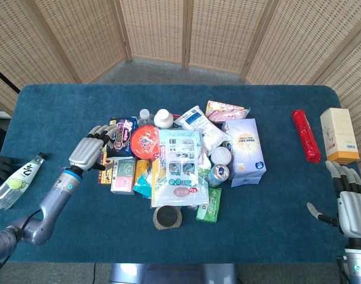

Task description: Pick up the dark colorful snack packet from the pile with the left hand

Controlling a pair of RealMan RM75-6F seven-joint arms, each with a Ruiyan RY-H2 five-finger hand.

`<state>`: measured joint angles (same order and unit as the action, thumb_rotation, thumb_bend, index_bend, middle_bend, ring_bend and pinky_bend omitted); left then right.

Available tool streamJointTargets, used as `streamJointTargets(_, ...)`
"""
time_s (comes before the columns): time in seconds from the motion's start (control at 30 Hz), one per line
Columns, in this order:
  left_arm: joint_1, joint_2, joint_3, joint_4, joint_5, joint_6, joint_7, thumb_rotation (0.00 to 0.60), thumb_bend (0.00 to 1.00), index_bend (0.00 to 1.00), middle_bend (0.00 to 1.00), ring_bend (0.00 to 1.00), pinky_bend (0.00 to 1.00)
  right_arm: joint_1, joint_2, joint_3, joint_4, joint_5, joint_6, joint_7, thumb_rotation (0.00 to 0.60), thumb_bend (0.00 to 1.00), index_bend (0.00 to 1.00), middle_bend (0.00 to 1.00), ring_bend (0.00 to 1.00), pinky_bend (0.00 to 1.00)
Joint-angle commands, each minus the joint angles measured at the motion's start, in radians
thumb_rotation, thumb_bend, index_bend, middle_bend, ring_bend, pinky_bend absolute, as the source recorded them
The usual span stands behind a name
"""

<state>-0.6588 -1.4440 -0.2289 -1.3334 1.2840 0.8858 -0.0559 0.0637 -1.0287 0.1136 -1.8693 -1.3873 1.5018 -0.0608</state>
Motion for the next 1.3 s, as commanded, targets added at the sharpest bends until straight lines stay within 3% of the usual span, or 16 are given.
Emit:
streamJointTargets(0.03,-0.034,-0.049,-0.007,0.062,-0.009,-0.023,-0.029,0.6,0.26,0.0,0.0,0.0,0.0,0.0,0.001,0.001,-0.002,0.0,0.0,0.0,0.562,0.22,0.0,0.08,0.0,0.0)
streamJointTargets(0.13,-0.058,-0.093,-0.012,0.13,-0.001,-0.021,-0.046,0.6,0.26,0.0,0.0,0.01,0.0,-0.003,0.007,0.002,-0.012,-0.006,0.005,0.011,0.565,0.22,0.0,0.08,0.0,0.0)
streamJointTargets(0.2,-0.077,-0.131,-0.013,0.189,0.006,-0.018,-0.046,0.6,0.27,0.0,0.0,0.07,0.02,-0.006,0.013,0.003,-0.019,-0.01,0.01,0.015,0.563,0.22,0.0,0.08,0.0,0.0)
streamJointTargets(0.3,-0.102,-0.175,-0.003,0.259,0.025,-0.018,-0.033,0.6,0.33,0.07,0.01,0.24,0.2,-0.012,0.02,0.004,-0.032,-0.021,0.024,0.024,0.564,0.22,0.0,0.08,0.0,0.0)
streamJointTargets(0.37,-0.108,-0.2,-0.005,0.292,0.031,0.004,-0.032,0.6,0.44,0.25,0.14,0.45,0.46,-0.017,0.023,0.003,-0.037,-0.03,0.033,0.03,0.564,0.22,0.0,0.08,0.0,0.0)
streamJointTargets(0.43,-0.108,-0.222,-0.012,0.325,0.034,0.036,-0.042,0.6,0.58,0.45,0.36,0.67,0.69,-0.023,0.028,0.001,-0.042,-0.036,0.043,0.037,0.565,0.22,0.0,0.08,0.0,0.0)
streamJointTargets(0.57,-0.099,-0.242,-0.03,0.366,0.033,0.091,-0.095,0.6,0.67,0.68,0.61,0.85,0.88,-0.035,0.037,0.001,-0.046,-0.039,0.058,0.046,0.566,0.22,0.0,0.08,0.0,0.0)
streamJointTargets(0.8,-0.036,-0.154,-0.046,0.282,0.045,0.191,-0.228,0.6,0.65,0.69,0.64,0.87,0.9,-0.041,0.036,0.0,-0.036,-0.039,0.059,0.06,0.567,0.22,0.0,0.08,0.0,0.0)
streamJointTargets(1.17,0.141,0.115,-0.068,-0.076,0.112,0.431,-0.477,0.6,0.64,0.67,0.62,0.85,0.88,-0.019,-0.003,0.001,0.002,-0.046,0.025,0.07,0.569,0.22,0.0,0.08,0.0,0.0)
streamJointTargets(1.3,0.172,0.178,-0.085,-0.167,0.134,0.492,-0.509,0.6,0.63,0.66,0.62,0.84,0.87,-0.013,-0.016,-0.001,0.017,-0.054,0.019,0.073,0.567,0.22,0.0,0.08,0.0,0.0)
